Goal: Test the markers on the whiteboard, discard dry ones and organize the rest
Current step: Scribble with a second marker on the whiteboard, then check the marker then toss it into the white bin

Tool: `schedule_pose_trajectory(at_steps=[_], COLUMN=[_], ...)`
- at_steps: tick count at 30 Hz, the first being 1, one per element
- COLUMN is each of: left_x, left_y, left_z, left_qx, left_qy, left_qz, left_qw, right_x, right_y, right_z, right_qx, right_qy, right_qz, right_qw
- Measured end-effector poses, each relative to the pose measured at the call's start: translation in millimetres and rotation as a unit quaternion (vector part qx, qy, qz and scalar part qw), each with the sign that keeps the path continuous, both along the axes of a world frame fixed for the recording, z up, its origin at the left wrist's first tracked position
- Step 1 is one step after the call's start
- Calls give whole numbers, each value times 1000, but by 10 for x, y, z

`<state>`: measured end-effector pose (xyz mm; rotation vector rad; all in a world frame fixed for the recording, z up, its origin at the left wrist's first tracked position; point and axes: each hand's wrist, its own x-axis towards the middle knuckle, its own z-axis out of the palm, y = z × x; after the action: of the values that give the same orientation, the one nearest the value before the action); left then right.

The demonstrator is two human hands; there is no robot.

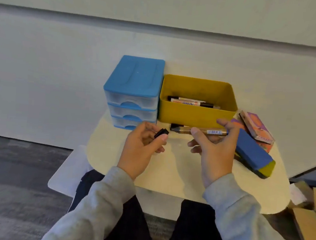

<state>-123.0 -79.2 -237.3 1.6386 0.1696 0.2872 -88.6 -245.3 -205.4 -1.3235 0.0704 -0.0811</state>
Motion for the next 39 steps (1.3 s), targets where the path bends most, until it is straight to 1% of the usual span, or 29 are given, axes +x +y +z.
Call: schedule_pose_trajectory(at_steps=[4,9,15,25,29,33,39], left_x=[-16,14,29,75,91,102,82], left_y=[92,140,140,133,100,59,82], left_z=[-121,-135,-172,-203,-190,-179,-152], left_qx=[-44,-26,61,99,125,138,131], left_qy=[16,19,12,21,28,42,38], left_qz=[-22,-65,-115,-116,-100,-92,-95], left_qw=[999,997,991,988,987,985,986], right_x=[-66,-35,-11,112,195,245,242], right_y=[57,53,25,-101,-122,-145,-120], right_z=[-215,-279,-375,-447,-478,-499,-439], right_qx=[70,81,25,-76,-107,-119,-116], right_qy=[59,64,28,10,20,37,76], right_qz=[-27,-25,22,125,138,141,154], right_qw=[995,994,999,989,984,982,978])
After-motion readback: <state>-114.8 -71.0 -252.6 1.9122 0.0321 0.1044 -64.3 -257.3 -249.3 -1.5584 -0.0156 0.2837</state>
